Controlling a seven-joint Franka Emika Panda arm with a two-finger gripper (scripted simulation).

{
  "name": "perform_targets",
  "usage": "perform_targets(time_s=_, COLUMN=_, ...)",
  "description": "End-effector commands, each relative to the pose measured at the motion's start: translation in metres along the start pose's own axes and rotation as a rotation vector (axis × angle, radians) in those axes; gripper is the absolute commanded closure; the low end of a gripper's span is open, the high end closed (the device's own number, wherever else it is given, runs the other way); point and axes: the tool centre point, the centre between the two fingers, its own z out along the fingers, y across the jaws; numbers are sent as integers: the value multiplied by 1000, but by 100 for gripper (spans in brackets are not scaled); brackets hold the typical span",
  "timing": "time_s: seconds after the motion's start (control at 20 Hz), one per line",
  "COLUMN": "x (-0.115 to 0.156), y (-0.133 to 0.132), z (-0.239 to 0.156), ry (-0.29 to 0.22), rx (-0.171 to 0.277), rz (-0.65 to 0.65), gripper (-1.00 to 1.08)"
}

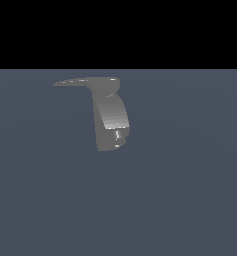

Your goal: Turn on the faucet by rotating a designated handle.

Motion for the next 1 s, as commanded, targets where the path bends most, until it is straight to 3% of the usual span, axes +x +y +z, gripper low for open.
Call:
perform_targets(time_s=0.0, x=0, y=0, z=0, ry=0, rx=0, rz=0, gripper=108)
perform_targets(time_s=0.45, x=5, y=-19, z=0, ry=-15, rx=6, rz=-19, gripper=108)
perform_targets(time_s=0.95, x=35, y=-26, z=6, ry=-12, rx=-20, rz=90, gripper=108)
